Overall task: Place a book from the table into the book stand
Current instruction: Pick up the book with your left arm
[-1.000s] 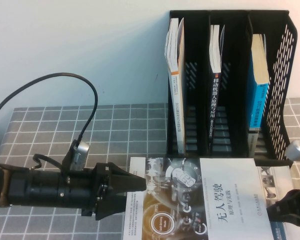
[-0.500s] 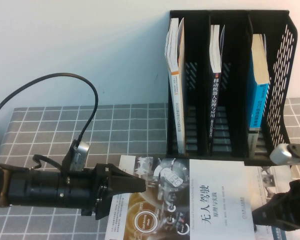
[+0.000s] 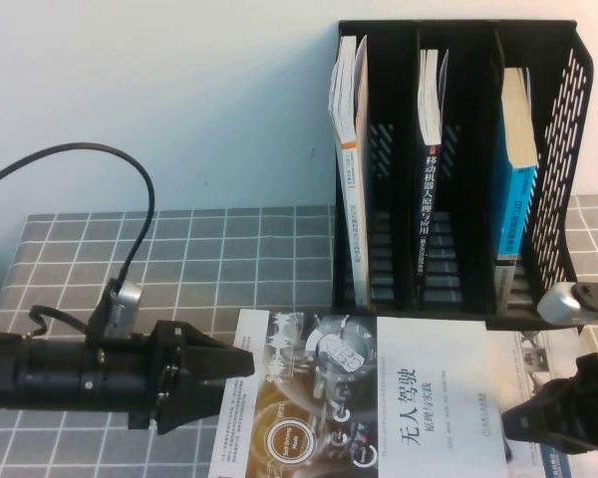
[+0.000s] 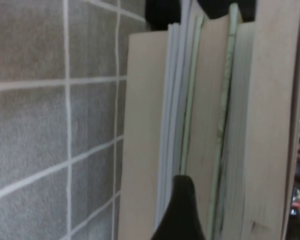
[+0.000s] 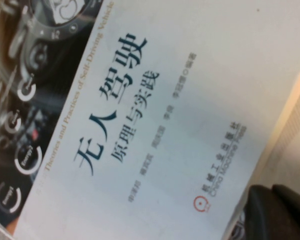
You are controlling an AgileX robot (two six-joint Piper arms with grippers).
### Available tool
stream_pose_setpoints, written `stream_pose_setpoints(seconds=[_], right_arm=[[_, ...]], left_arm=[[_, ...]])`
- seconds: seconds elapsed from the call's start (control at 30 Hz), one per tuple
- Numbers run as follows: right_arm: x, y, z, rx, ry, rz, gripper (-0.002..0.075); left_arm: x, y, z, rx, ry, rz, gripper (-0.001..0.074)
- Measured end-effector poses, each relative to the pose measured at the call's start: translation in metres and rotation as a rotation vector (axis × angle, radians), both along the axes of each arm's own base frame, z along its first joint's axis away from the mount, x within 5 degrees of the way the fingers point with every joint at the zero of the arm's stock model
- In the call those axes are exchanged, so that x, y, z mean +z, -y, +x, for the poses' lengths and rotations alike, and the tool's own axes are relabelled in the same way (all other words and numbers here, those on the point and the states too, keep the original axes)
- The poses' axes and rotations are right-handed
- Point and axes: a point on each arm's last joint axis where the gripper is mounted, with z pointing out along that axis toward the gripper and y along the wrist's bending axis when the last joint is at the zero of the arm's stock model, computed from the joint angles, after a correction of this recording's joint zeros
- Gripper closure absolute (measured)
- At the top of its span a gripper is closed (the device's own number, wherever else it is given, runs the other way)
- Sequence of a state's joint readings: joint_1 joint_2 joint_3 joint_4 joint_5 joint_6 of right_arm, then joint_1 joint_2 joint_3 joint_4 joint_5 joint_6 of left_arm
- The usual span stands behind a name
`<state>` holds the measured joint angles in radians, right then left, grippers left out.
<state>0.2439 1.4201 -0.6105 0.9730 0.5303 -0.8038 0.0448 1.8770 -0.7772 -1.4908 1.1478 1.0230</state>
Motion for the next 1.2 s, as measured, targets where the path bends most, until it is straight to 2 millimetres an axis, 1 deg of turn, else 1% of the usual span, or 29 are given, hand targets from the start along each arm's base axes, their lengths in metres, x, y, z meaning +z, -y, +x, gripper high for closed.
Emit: stream_pose_setpoints(seconds=[0.07,0.3,0.4,0.47,0.57,0.67,0.73,0.83,0.87,0.9,1.0,1.07,1.13,1.2], right_arm=[[0.000,0.000,0.000,0.000,0.000,0.000,0.0729],[0.000,0.000,0.000,0.003,0.001,-0.003,0.0729],[0.000,0.000,0.000,0.004,0.001,-0.004,0.0729],[0.000,0.000,0.000,0.005,0.002,-0.005,0.0729],[0.000,0.000,0.000,0.007,0.003,-0.005,0.0729],[0.000,0.000,0.000,0.007,0.003,-0.005,0.0728],[0.000,0.000,0.000,0.007,0.003,-0.005,0.0729],[0.000,0.000,0.000,0.007,0.003,-0.005,0.0729],[0.000,0.000,0.000,0.007,0.003,-0.005,0.0729],[0.000,0.000,0.000,0.010,0.004,-0.009,0.0729],[-0.001,0.001,-0.001,0.027,0.003,-0.024,0.0728],[0.002,0.003,-0.001,0.037,0.010,-0.036,0.0729],[0.011,0.008,-0.001,0.042,0.031,-0.053,0.0728],[0.025,0.014,-0.001,0.038,0.069,-0.074,0.0729]], left_arm=[[0.000,0.001,-0.001,-0.011,-0.002,0.004,0.0213],[-0.002,0.017,-0.008,-0.094,-0.012,0.022,0.0213],[-0.002,0.018,-0.008,-0.097,-0.016,0.023,0.0215],[-0.002,0.018,-0.008,-0.096,-0.020,0.023,0.0229],[-0.002,0.018,-0.008,-0.095,-0.021,0.022,0.0283],[-0.002,0.018,-0.008,-0.095,-0.021,0.022,0.0367],[-0.002,0.018,-0.008,-0.095,-0.021,0.022,0.0442],[-0.002,0.018,-0.009,-0.100,-0.013,0.021,0.0584],[-0.001,0.018,-0.009,-0.101,-0.010,0.015,0.0622],[0.000,0.018,-0.008,-0.097,-0.004,0.005,0.0638],[0.001,0.017,-0.007,-0.088,-0.003,0.002,0.0637],[0.006,0.015,-0.008,-0.078,-0.006,0.003,0.0638],[0.016,0.012,-0.007,-0.066,0.002,0.019,0.0638],[0.030,0.010,-0.006,-0.059,0.023,0.035,0.0638]])
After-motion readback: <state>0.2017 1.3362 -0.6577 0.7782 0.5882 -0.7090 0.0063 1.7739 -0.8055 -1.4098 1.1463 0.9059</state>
